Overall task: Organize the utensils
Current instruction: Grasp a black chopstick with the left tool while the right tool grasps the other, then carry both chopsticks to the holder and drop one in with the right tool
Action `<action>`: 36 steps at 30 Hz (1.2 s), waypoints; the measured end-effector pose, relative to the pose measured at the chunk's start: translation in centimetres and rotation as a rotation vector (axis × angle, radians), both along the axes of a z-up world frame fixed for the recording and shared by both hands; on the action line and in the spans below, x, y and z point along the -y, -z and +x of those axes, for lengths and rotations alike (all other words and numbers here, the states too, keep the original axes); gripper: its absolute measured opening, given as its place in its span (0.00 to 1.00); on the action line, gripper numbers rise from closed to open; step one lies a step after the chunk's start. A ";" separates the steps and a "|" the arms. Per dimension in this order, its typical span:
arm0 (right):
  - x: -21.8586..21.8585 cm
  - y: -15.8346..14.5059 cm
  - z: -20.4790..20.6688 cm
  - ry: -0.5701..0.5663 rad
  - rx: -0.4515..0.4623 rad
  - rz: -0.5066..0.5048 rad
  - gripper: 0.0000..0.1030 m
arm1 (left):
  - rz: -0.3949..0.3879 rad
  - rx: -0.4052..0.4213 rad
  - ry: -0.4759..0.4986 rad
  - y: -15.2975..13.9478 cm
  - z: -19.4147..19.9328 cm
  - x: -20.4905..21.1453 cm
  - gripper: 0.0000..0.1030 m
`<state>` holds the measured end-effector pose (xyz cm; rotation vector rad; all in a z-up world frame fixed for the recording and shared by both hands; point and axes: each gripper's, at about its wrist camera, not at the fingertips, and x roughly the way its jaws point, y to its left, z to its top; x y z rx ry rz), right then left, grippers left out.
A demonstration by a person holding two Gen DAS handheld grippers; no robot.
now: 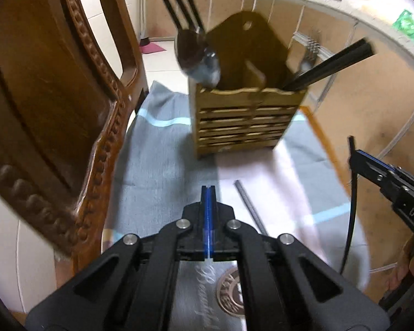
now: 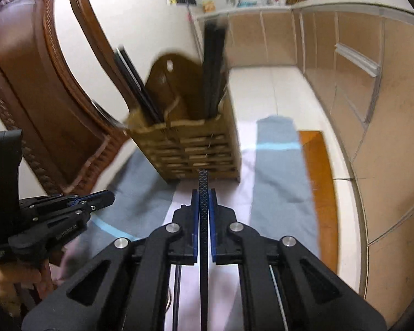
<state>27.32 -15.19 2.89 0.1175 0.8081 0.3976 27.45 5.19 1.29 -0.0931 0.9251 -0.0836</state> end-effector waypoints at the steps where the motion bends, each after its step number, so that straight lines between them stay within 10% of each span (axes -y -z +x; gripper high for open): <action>1: 0.9 -0.8 -1.0 0.016 0.014 0.017 0.07 | -0.017 -0.013 -0.001 0.0 0.2 0.5 0.00; 3: 2.2 -1.7 -1.9 0.036 0.030 0.039 0.07 | -0.045 -0.043 -0.036 0.6 0.4 0.4 0.03; 5: 3.0 -2.2 -2.7 0.049 0.044 0.042 0.07 | -0.081 -0.087 -0.058 1.9 1.2 1.6 0.49; 6: 3.2 -2.1 -3.0 0.051 0.041 0.042 0.07 | -0.083 -0.092 -0.061 2.6 1.7 2.4 0.51; 12: 4.3 -0.8 -3.0 0.049 0.010 0.031 0.07 | -0.045 -0.180 -0.070 6.8 5.0 6.2 0.49; 18: 4.7 -0.3 -2.0 0.038 -0.001 0.054 0.07 | 0.014 -0.197 -0.115 10.0 7.1 7.6 0.28; 19: 4.7 -0.3 -1.9 0.037 -0.002 0.057 0.07 | 0.010 -0.192 -0.107 10.2 7.4 7.8 0.09; 23: 5.0 -0.3 -1.8 0.037 -0.006 0.068 0.07 | -0.047 -0.178 -0.099 11.0 7.5 7.0 0.06; 36: 4.4 -3.0 -4.6 0.007 0.050 0.101 0.07 | -0.048 0.195 0.020 -2.5 -3.7 4.8 0.06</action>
